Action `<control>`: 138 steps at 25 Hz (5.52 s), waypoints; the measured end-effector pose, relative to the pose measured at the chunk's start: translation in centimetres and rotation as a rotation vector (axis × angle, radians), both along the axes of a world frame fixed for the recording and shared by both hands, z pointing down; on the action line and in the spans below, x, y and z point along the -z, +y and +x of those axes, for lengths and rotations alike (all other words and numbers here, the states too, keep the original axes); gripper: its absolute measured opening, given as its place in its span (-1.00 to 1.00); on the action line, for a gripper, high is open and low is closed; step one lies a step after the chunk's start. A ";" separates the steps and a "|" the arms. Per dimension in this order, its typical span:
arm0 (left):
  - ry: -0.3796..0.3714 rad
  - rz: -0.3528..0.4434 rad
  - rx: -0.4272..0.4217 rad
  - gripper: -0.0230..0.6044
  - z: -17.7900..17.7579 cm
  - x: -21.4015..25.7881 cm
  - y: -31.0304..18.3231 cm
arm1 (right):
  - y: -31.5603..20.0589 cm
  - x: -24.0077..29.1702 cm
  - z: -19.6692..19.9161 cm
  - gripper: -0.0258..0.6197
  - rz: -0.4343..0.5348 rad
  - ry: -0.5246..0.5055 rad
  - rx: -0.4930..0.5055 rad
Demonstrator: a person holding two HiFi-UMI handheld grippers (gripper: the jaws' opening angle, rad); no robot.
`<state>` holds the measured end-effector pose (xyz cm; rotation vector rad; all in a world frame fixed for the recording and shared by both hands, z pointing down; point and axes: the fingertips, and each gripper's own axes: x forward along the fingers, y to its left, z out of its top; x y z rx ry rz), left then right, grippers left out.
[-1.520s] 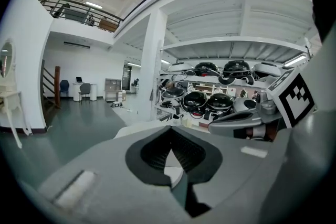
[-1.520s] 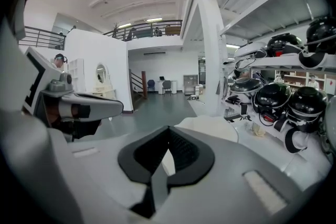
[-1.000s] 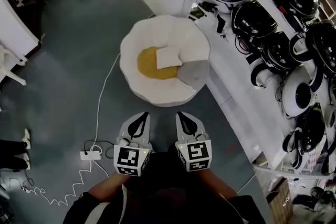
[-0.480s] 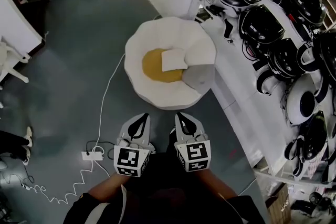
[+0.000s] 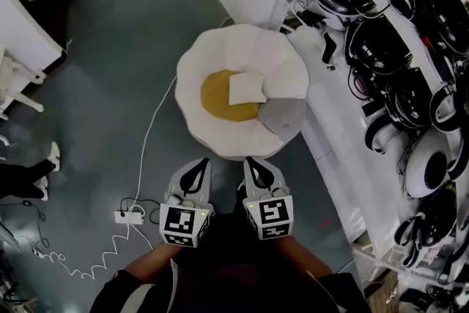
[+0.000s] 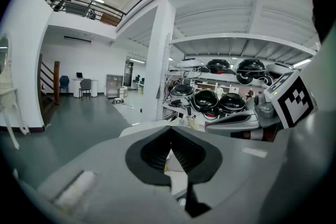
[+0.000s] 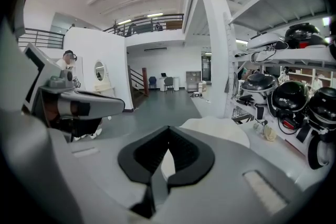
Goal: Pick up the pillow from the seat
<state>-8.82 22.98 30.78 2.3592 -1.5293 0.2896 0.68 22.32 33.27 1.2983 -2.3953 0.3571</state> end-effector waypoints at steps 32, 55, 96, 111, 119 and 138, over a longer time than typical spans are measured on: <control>-0.037 -0.022 0.029 -0.92 8.8 -0.8 -21.9 | -20.7 -3.9 8.3 -0.92 -0.110 0.022 0.055; 0.006 -0.141 -0.074 -0.92 4.5 -10.5 -32.8 | -31.2 -11.3 5.6 -0.91 -0.235 0.122 -0.138; -0.035 -0.419 0.069 -0.92 8.1 -42.2 -42.8 | -43.2 -42.7 12.2 -0.64 -0.488 0.213 -0.087; -0.065 -0.482 0.077 -0.92 8.0 -52.6 -43.2 | -42.6 -54.4 13.3 -0.58 -0.556 0.277 -0.067; -0.071 -0.496 0.076 -0.92 8.5 -56.5 -43.8 | -43.5 -58.5 13.9 -0.56 -0.564 0.287 -0.064; -0.088 -0.537 0.095 -0.92 7.4 -58.2 -43.8 | -43.5 -60.2 13.2 -0.83 -0.625 0.286 -0.058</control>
